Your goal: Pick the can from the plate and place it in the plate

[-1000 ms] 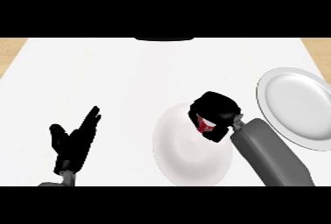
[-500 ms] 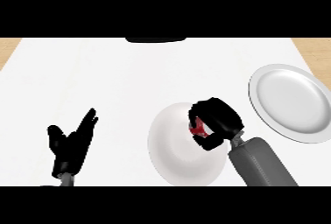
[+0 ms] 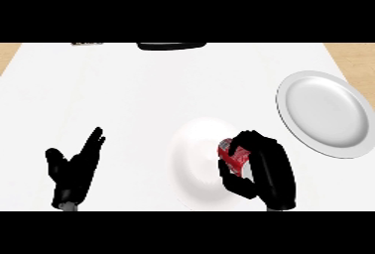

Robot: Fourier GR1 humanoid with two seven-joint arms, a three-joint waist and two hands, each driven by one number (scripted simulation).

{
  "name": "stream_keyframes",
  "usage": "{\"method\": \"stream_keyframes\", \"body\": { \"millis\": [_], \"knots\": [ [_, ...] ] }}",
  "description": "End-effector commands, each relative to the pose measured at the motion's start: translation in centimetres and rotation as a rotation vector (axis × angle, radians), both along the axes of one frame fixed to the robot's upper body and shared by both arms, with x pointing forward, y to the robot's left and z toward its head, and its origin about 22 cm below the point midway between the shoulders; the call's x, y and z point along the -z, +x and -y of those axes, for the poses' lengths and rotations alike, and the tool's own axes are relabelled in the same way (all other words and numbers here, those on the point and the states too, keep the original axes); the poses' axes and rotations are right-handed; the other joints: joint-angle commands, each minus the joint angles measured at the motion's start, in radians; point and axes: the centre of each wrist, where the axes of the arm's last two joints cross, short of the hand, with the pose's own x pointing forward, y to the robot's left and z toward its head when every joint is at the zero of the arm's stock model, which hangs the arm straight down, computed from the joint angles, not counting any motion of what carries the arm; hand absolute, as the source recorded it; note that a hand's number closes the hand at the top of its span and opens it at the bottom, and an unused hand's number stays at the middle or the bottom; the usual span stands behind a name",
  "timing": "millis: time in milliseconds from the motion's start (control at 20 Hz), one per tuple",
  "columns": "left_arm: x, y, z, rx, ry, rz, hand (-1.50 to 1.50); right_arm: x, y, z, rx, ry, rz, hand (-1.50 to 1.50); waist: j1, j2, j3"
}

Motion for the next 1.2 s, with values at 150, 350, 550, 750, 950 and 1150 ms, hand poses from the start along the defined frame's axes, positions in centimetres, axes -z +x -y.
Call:
{"method": "stream_keyframes", "body": {
  "millis": [150,350,550,750,950,1150],
  "knots": [
    [0.2,1.0,1.6,0.053,-0.015,-0.015,0.0,-3.8,-5.2,1.1,0.296,0.258,0.124,1.5,0.039,0.018,-0.004],
    [0.8,0.4,1.6,0.06,-0.02,-0.025,0.0,-2.2,-6.6,4.9,0.382,0.324,0.158,1.5,0.052,0.021,-0.003],
    [0.3,1.6,0.9,0.063,-0.016,-0.02,0.0,-2.8,-5.5,6.9,0.42,0.422,0.222,1.5,0.058,0.022,-0.003],
    [-0.6,0.9,0.9,0.065,-0.006,-0.019,0.0,-3.5,-1.4,13.4,0.493,0.357,0.281,1.5,0.07,0.024,-0.003],
    [0.5,1.4,1.9,0.079,-0.022,-0.012,0.0,-1.3,1.6,17.2,0.588,0.335,0.34,1.5,0.072,0.026,-0.003],
    [0.2,1.9,3.6,0.088,-0.012,-0.007,0.0,-0.8,5.1,21.3,0.608,0.328,0.351,1.5,0.078,0.027,-0.002]
  ]
}}
